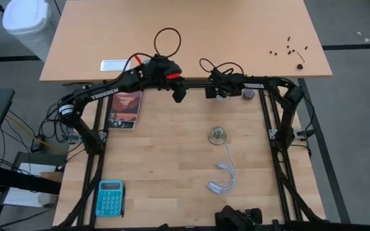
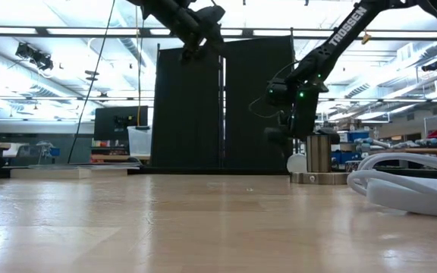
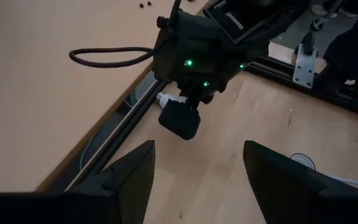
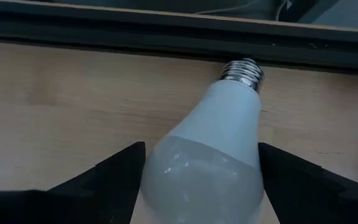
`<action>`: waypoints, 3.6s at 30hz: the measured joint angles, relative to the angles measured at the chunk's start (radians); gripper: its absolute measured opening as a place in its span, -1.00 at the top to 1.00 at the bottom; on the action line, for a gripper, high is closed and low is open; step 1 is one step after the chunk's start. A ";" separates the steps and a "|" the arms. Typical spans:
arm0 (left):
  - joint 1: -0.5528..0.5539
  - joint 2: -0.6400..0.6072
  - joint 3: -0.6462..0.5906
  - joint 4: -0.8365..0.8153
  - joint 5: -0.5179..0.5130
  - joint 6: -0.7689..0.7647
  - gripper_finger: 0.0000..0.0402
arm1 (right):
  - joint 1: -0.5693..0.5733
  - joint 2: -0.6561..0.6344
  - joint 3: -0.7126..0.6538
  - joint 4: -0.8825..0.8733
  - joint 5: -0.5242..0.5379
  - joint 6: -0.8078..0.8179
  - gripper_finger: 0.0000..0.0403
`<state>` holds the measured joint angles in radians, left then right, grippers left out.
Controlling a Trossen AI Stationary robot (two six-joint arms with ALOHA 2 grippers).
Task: Screw lightbulb
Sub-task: Move the white lightbulb to the left side of the lamp, then return to Home Position
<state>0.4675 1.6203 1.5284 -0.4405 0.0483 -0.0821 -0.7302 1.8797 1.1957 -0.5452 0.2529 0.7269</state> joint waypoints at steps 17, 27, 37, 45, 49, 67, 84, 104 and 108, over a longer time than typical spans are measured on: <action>0.000 0.000 0.000 0.003 -0.002 -0.001 -0.23 | -0.053 0.002 -0.001 -0.047 -0.069 -0.086 -0.53; 0.000 0.000 0.000 0.073 -0.020 -0.002 -0.23 | 0.032 0.002 -0.001 -0.053 -0.194 -0.240 -0.53; 0.004 -0.002 0.000 0.078 -0.077 -0.001 -0.23 | 0.202 0.002 -0.001 -0.029 -0.277 -0.311 -0.53; 0.004 -0.022 -0.001 0.074 -0.201 0.006 -0.23 | 0.309 0.002 -0.001 0.029 -0.314 -0.328 -0.53; 0.001 -0.047 -0.001 0.086 -0.324 0.050 -0.23 | 0.345 0.002 -0.001 0.054 -0.354 -0.339 -0.53; -0.012 -0.186 0.000 0.203 -0.437 0.106 -0.23 | 0.508 0.000 -0.001 0.141 -0.413 -0.435 -0.53; -0.052 -0.191 0.000 0.110 -0.372 0.162 -0.23 | 0.581 0.000 -0.001 0.341 -0.430 -0.495 -0.53; -0.077 -0.199 0.000 0.025 -0.044 0.000 -0.23 | 0.596 -0.425 -0.001 0.046 -0.297 -0.543 -0.53; -0.095 -0.224 0.000 0.022 -0.040 -0.004 -0.23 | 0.606 -0.559 -0.022 -0.054 -0.225 -0.539 -0.53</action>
<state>0.3727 1.3961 1.5288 -0.4183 0.0088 -0.0865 -0.1238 1.3205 1.1736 -0.5995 0.0284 0.1881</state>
